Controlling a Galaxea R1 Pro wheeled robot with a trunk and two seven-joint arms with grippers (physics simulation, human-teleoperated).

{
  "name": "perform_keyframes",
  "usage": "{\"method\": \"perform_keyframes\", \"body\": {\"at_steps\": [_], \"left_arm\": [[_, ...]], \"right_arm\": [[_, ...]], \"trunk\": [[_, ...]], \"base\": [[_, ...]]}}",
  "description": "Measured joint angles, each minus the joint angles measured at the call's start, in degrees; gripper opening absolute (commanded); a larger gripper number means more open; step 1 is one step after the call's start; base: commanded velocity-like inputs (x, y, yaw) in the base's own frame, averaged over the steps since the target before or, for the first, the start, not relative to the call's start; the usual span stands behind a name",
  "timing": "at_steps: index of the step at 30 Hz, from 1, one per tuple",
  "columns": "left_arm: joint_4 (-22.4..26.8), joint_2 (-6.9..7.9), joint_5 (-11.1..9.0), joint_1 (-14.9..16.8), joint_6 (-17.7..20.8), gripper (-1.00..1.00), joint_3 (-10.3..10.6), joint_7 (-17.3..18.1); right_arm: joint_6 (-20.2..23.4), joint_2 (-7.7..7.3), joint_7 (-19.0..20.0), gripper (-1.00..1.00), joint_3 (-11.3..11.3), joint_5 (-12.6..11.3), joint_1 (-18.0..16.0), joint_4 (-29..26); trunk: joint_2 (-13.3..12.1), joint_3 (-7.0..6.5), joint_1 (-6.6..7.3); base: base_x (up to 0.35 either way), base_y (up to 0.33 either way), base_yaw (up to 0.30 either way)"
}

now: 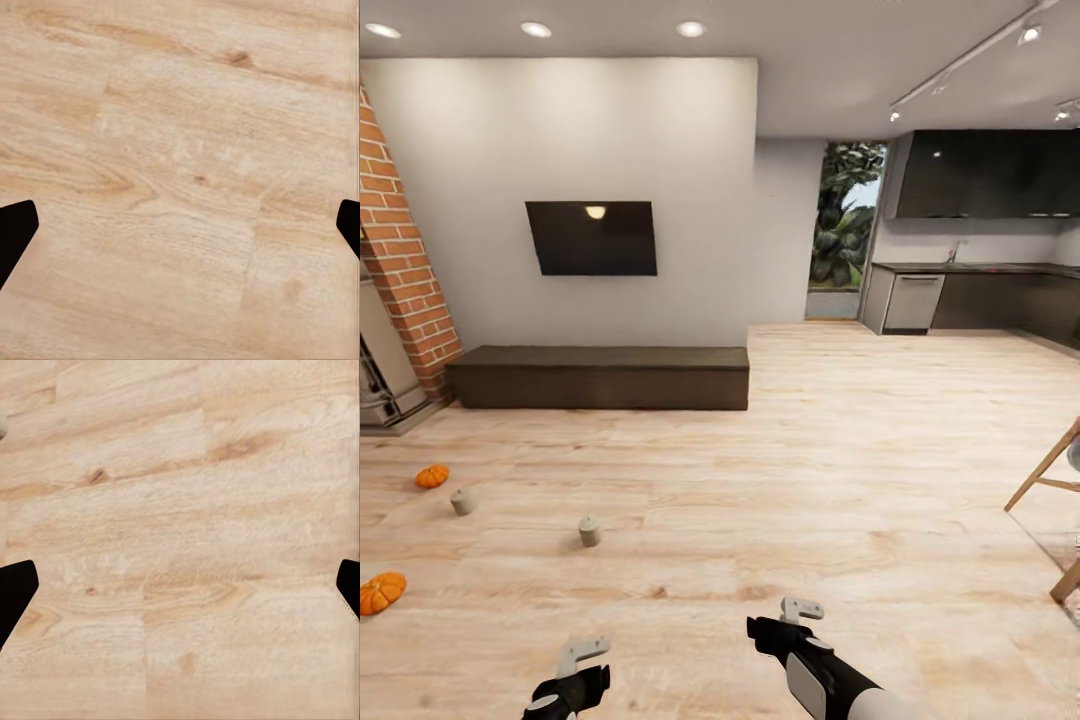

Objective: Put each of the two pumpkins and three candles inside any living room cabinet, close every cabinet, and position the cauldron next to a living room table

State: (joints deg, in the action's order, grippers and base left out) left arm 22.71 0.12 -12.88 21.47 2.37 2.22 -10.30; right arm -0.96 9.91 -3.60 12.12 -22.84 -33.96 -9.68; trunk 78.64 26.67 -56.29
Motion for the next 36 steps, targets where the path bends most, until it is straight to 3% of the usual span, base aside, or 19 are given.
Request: {"method": "perform_keyframes", "body": {"at_steps": [36], "left_arm": [[0.0, 0.03, -0.3, 0.0, -0.1, 1.0, -0.5, -0.1]], "right_arm": [[-1.2, -0.07, 0.1, 1.0, 0.0, 0.0, 0.0, 0.0]], "trunk": [[0.0, -0.11, 0.01]], "base": [[0.331, 0.0, -0.012]]}}
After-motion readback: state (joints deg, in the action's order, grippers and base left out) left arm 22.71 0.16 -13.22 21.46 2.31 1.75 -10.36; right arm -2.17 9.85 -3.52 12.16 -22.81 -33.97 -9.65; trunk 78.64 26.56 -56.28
